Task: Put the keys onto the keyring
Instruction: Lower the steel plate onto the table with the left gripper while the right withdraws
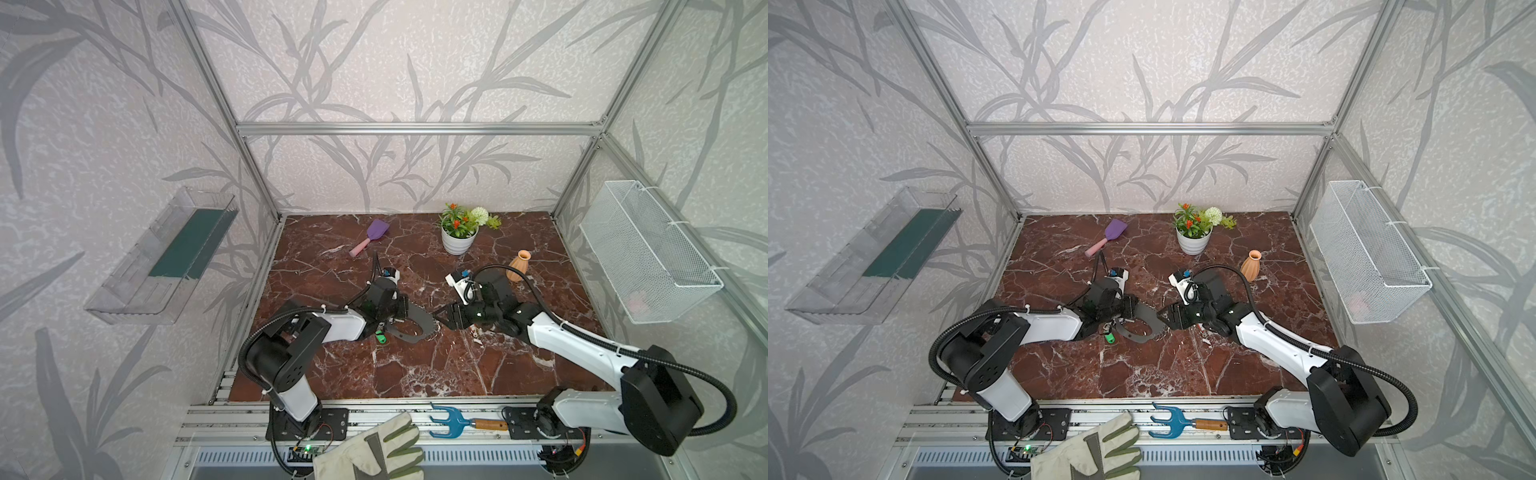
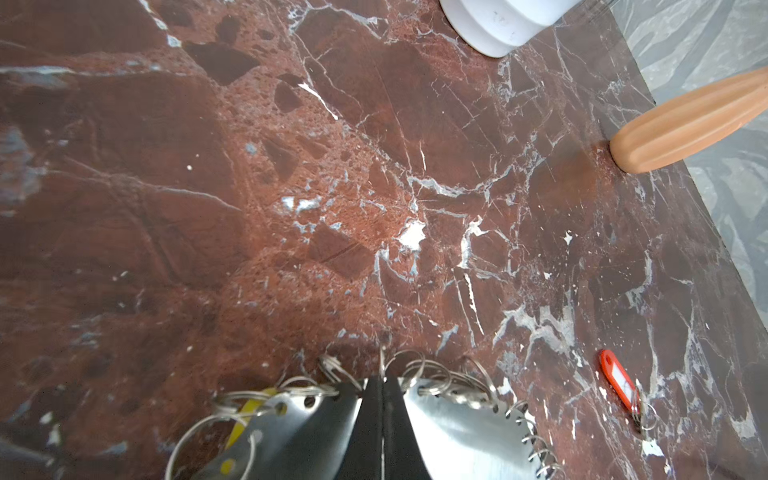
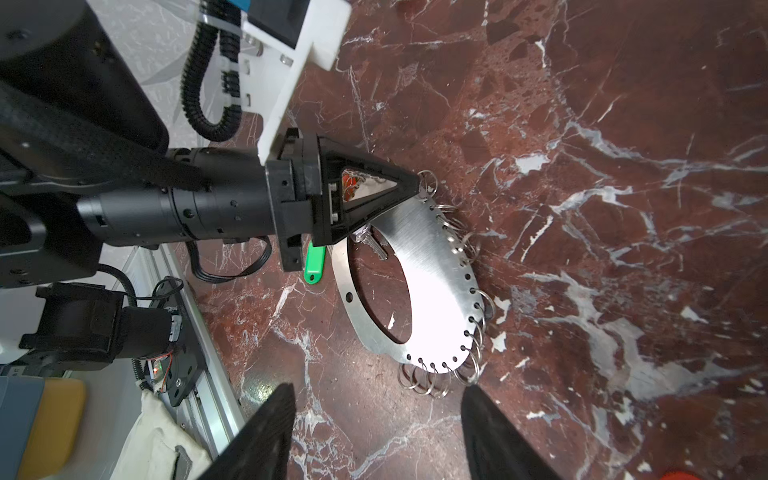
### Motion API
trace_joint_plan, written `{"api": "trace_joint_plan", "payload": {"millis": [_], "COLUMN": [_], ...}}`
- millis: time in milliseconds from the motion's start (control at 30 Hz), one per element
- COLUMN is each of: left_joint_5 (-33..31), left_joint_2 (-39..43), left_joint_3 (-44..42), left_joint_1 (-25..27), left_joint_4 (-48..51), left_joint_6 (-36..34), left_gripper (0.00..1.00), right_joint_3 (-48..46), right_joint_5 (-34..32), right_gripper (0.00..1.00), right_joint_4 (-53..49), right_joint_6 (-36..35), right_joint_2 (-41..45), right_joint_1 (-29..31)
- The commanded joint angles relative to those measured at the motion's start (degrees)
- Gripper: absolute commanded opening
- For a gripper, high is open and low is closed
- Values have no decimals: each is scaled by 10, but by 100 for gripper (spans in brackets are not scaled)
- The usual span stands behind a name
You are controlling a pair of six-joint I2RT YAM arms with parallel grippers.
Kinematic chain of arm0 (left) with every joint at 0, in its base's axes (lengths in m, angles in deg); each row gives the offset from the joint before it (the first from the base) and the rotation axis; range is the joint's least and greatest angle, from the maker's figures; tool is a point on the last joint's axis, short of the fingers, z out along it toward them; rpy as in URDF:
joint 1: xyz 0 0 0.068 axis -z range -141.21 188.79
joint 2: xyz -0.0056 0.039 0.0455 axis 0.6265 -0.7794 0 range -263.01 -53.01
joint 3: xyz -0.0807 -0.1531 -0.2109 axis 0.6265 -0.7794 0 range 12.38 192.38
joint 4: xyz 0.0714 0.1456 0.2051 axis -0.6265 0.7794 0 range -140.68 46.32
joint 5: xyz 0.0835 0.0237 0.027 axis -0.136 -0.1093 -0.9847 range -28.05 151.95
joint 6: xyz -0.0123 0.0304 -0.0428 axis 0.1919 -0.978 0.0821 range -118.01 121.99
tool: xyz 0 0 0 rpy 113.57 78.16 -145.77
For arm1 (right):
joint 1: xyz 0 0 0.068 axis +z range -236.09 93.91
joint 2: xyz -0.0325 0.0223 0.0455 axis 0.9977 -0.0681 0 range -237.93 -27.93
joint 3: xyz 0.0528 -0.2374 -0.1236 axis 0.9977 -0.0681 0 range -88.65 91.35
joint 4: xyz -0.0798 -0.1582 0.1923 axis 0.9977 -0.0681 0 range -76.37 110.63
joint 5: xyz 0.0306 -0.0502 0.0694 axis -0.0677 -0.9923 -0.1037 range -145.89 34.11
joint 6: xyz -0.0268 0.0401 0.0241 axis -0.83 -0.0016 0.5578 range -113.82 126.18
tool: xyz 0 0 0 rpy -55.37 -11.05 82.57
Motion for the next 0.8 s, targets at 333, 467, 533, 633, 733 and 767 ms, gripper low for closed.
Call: {"api": "trace_joint_plan", "payload": {"millis": [333, 467, 533, 633, 733, 767], "left_joint_5": [32, 38, 36, 36, 36, 36], "left_joint_2": [-56, -57, -54, -50, -46, -45], "left_joint_3": [35, 35, 34, 34, 33, 32], "left_joint_1": [-13, -16, -17, -17, -16, -17], "left_joint_4": [-10, -11, -10, -6, -3, -4], "left_joint_6": [11, 15, 16, 15, 14, 15], "left_gripper": [0, 0, 0, 0, 0, 1], "right_joint_3": [-21, -23, -23, -24, -24, -24], "right_joint_5": [19, 20, 20, 24, 24, 25], "right_gripper": [64, 64, 64, 64, 64, 64], "right_joint_4": [25, 26, 27, 30, 30, 32], "right_joint_6": [8, 9, 9, 12, 13, 13], "right_joint_2": [-6, -4, -3, -4, -5, -6], "right_joint_1": [-10, -11, -11, -12, -12, -12]}}
